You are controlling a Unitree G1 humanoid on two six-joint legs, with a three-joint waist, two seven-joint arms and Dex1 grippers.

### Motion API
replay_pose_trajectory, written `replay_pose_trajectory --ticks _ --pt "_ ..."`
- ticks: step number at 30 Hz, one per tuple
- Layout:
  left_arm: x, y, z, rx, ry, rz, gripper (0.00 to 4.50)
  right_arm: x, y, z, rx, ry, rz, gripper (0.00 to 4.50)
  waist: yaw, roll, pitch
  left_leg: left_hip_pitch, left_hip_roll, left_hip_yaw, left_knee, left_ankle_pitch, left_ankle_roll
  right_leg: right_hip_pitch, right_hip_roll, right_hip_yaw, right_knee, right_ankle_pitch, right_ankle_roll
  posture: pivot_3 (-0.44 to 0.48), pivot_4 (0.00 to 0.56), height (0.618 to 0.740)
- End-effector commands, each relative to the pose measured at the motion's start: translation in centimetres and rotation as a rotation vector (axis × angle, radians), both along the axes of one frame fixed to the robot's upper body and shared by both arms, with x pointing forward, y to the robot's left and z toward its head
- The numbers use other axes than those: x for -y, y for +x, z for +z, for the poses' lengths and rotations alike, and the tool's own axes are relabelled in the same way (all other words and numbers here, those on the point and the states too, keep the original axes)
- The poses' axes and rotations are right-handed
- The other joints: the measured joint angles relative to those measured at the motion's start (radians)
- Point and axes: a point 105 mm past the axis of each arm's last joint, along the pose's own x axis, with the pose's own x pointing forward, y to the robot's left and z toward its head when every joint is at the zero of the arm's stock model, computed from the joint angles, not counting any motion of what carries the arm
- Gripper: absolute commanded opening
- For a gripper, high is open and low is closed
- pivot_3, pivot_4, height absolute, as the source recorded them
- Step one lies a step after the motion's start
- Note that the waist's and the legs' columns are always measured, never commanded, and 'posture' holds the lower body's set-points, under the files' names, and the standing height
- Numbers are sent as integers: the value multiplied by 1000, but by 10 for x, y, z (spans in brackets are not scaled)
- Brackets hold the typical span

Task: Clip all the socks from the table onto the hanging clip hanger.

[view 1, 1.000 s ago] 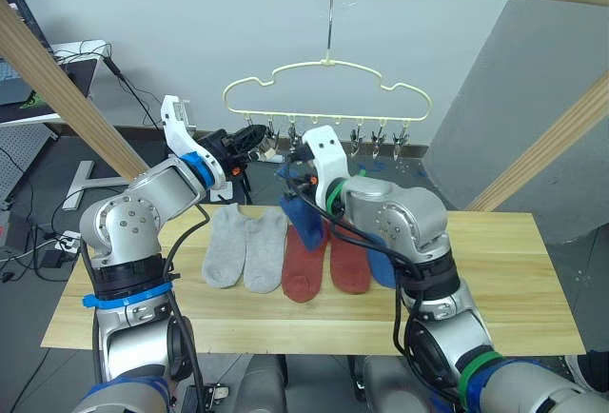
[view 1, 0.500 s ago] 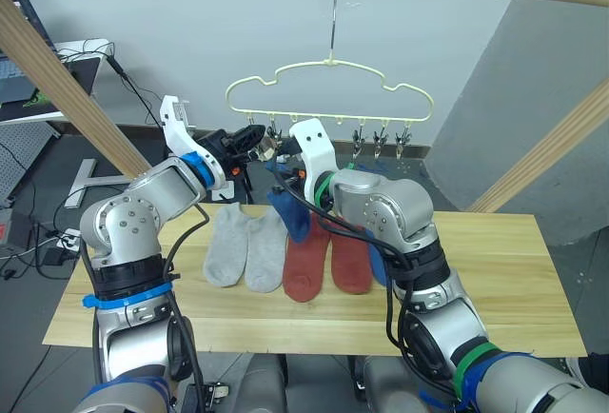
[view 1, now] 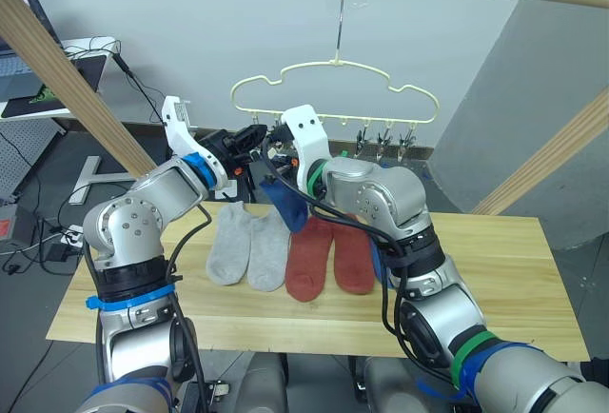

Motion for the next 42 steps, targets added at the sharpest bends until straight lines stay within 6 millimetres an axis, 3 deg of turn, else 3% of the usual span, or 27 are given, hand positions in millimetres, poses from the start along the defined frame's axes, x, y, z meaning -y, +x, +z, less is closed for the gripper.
replay_pose_trajectory --ticks 1,2,11,12,15,23,27,33,42 --pt "0 -5 12 55 -7 -2 112 -15 -8 24 60 62 52 43 0 0 0 0 0 0 0 0 0 0 0 0 0 0 0 -10 253 740" --pt "0 -4 12 56 -14 -5 112 -15 -8 25 61 62 52 43 0 0 0 0 0 0 0 0 0 0 0 0 0 0 0 -10 253 740" --pt "2 -7 15 58 -32 -29 2966 -15 -9 25 56 69 54 0 0 0 0 0 0 0 0 0 0 0 0 0 0 0 0 -12 253 740" --pt "1 -7 17 64 -44 -34 2966 -14 -9 24 52 71 54 0 0 0 0 0 0 0 0 0 0 0 0 0 0 0 0 -12 253 740" --pt "0 -9 18 71 -32 -34 3004 -13 -10 21 38 71 56 668 0 0 0 0 0 0 0 0 0 0 0 0 0 0 0 -12 253 740" --pt "-4 -15 13 84 66 -16 3004 -5 -9 13 31 45 41 3425 1 0 0 0 0 0 0 0 0 0 0 0 0 0 0 -7 253 740" --pt "-9 -19 11 111 152 19 3004 13 -12 7 32 41 41 3425 2 0 0 0 0 0 0 0 0 0 0 0 0 0 0 3 249 740" --pt "-15 -36 -4 161 308 12 3004 54 -38 8 127 67 163 3425 3 0 0 0 0 0 0 0 0 0 0 0 -1 0 0 10 237 740" --pt "-15 -58 -14 246 393 9 3004 113 -62 4 179 62 173 3425 8 -1 0 0 0 1 0 0 0 0 0 1 0 0 0 29 211 740"
